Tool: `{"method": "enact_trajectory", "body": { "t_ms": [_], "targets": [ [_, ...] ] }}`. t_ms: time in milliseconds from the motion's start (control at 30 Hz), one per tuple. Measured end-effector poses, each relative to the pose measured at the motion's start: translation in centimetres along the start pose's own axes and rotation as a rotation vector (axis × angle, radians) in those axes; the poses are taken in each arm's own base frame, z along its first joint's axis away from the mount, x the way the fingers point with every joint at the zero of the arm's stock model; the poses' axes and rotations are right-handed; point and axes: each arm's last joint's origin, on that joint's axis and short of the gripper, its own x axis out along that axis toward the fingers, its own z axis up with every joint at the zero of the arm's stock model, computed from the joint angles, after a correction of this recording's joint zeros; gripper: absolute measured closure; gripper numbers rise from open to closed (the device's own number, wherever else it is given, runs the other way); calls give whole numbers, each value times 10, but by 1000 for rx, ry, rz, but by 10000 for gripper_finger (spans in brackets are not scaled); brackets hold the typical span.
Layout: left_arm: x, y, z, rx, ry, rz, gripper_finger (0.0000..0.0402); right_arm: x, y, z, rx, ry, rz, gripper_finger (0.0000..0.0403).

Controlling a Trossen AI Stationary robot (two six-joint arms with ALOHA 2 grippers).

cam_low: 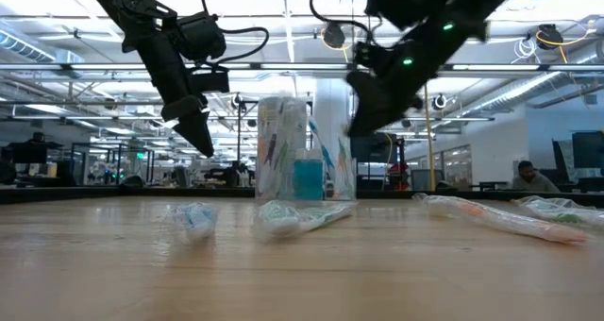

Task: Pick & Place toothbrushing station
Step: Put the orange toothbrush into the transparent organizer

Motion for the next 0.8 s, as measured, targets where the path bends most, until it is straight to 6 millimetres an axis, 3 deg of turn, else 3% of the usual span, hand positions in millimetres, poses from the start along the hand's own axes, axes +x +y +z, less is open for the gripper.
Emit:
{"method": "enact_trajectory", "body": {
  "t_ms": [233,400,633,800],
  "targets": [
    [0,0,0,0,-1,1,192,-50,-9,-28,295,405,46,231],
    [0,0,0,0,-2,1,192,-78,-13,-48,396,725,30,232],
    [0,0,0,0,-2,1,192,-111,-21,-75,494,1121,-230,232],
    [0,0,0,0,-2,1,192,-132,-19,-88,504,1227,-392,232]
  ]
}}
